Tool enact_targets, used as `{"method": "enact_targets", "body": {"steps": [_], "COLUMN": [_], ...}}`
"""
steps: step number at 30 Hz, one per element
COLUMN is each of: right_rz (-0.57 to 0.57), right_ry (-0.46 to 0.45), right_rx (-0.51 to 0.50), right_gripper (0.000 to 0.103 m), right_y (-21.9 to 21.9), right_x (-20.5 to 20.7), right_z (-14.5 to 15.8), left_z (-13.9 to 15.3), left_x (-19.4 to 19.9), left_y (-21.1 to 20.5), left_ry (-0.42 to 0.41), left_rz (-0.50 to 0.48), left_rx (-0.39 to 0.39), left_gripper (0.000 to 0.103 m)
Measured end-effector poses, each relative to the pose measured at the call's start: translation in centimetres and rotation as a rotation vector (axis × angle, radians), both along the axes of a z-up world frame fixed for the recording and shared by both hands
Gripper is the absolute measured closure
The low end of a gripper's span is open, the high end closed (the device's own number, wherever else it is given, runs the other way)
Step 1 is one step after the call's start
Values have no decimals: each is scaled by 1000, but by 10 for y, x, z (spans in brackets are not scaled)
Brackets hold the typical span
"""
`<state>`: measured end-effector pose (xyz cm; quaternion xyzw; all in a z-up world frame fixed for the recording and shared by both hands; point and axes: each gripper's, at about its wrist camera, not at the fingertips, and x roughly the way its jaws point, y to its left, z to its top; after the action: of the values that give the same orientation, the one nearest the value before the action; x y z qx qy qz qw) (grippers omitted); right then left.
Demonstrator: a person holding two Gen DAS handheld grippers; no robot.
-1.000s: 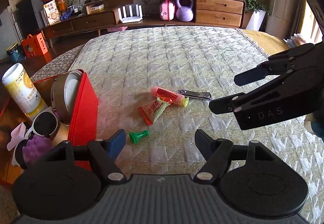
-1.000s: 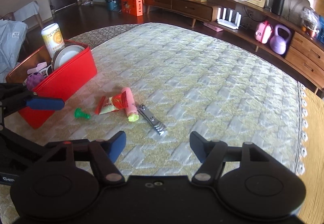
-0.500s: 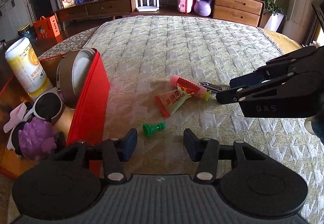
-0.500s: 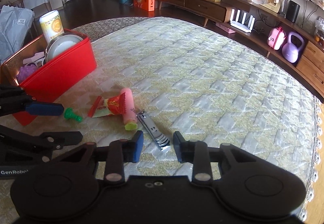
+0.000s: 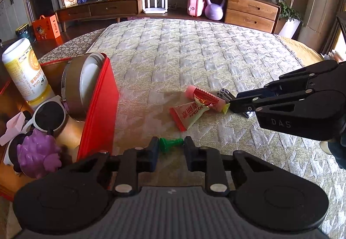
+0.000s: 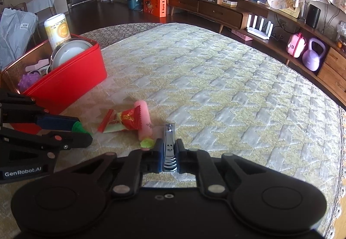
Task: Organize rigid objects
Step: 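Grasp the nail clipper with the right tool while the left tool grasps the green plastic piece, then carry nail clipper and green piece into the red tin with both tools and release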
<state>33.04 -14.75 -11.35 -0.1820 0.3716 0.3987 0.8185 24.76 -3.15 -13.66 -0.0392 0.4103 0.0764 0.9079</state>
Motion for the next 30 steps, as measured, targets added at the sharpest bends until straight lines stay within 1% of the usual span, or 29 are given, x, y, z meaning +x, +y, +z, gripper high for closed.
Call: {"method": "enact_targets", "body": {"steps": [3,6,12,15,22,28,30], "right_rz": [-38,-78,-194,-235,-267,-261,-258], "right_ry": [-13,-20,-2,19,25,13,6], "right_rx": [-8,-4,30,53,65,70,69], "right_gripper": [93,93,93,93,93,93,93], "right_y": [0,-4,-24,-33,-33,-18,-12], "right_x": [-8,-18,-37,-48,-79,-106,-115], "right_z": [1,3,15,24,45,66,73], "left_z": [1,2,9,13,32,50,55], "left_x": [-1,-2,-11,-17,-35,-51,-57], "left_y": [0,1,5,6,7,18,24], "left_ry": [1,5,3,0,-6,-6,-9], "left_rz": [-12,-20,-35,-50,-94,-124,-134], "left_rx": [10,-3,-28,-37,-49,-58,-48], "left_gripper": [79,79,79,79,79,79,79]}}
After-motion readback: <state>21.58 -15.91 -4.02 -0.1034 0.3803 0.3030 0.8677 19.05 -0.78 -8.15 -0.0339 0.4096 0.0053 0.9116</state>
